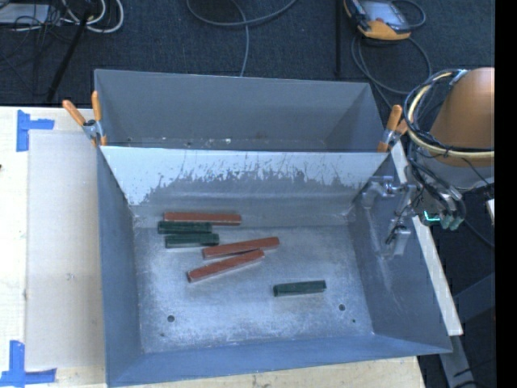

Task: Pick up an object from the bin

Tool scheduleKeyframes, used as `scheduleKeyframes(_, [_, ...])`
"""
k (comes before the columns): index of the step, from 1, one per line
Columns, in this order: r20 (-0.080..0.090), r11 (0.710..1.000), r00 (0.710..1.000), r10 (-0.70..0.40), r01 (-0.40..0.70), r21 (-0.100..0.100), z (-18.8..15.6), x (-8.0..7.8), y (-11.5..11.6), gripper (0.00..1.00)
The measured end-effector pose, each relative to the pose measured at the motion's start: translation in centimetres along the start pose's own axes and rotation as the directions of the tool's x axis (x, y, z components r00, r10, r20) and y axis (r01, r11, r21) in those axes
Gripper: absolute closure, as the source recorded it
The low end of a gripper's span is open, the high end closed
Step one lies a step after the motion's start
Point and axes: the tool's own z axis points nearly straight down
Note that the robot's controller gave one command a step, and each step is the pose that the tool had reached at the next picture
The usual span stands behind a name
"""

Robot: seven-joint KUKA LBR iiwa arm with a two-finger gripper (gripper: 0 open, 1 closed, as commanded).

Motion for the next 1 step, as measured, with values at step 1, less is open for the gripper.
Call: scheduleKeyframes(1, [0.007,1.000,1.000,-0.003,0.003,0.002,-0.43,-0.17,0.04,0.00])
